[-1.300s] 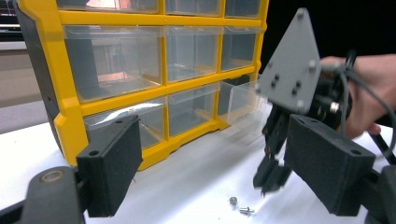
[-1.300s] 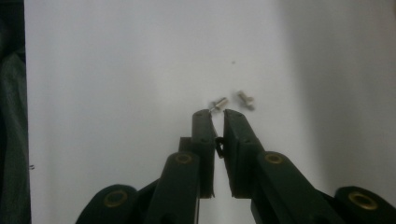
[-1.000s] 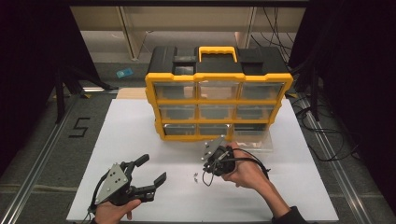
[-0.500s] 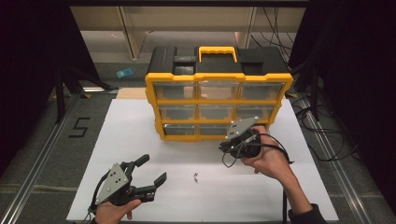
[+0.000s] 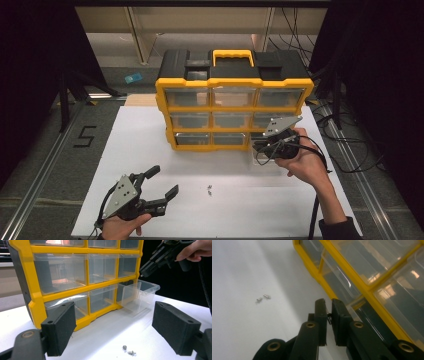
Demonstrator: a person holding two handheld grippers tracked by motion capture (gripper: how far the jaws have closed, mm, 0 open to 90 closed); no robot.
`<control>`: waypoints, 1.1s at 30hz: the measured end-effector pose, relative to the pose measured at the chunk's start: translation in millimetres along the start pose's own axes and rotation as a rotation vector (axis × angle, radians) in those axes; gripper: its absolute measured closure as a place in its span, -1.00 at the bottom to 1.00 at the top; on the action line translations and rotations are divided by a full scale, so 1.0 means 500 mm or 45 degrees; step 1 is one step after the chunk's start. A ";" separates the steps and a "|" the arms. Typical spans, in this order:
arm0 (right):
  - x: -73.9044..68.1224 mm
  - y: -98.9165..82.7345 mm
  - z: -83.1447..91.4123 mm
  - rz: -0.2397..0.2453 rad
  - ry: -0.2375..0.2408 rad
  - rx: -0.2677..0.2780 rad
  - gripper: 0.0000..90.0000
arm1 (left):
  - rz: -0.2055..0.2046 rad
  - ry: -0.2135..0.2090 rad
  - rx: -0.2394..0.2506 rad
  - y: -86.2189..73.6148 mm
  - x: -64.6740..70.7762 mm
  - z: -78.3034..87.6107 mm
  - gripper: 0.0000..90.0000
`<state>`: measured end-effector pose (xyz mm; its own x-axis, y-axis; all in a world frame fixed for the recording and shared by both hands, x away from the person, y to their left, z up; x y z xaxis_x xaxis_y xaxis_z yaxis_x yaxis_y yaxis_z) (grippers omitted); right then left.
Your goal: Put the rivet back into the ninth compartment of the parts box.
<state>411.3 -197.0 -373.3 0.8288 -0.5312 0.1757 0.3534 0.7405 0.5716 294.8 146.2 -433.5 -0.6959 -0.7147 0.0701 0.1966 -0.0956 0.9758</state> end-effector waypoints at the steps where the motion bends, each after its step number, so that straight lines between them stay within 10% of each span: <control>1: 0.000 0.000 0.000 0.000 0.000 0.000 0.86 | 0.000 0.000 0.000 0.000 0.000 0.000 -0.58; 20: 0.045 -0.059 -0.044 -0.094 -0.077 -0.159 0.81 | 0.000 -0.002 0.001 0.000 0.000 0.000 -0.58; 27: 0.039 -0.040 -0.032 -0.132 -0.130 -0.110 0.00 | 0.001 -0.005 0.002 0.001 0.001 -0.001 -0.58; 33: -0.001 0.007 -0.019 -0.061 -0.098 -0.009 -0.25 | 0.000 -0.002 0.003 0.001 0.000 0.000 -0.59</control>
<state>416.3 -190.2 -379.1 0.7754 -0.5957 0.2096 0.3950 0.7165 0.5750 294.9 145.9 -433.1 -0.6967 -0.7139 0.0703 0.1948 -0.0940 0.9763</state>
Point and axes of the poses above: each handheld gripper's, and its own axes: z roughly backward along the jaws, y roughly out of its top, x roughly to its right, the point moved 4 cm from there along -z, roughly forward along the jaws, and after that the axes turned 7 degrees about -x, right-handed, at the moved point
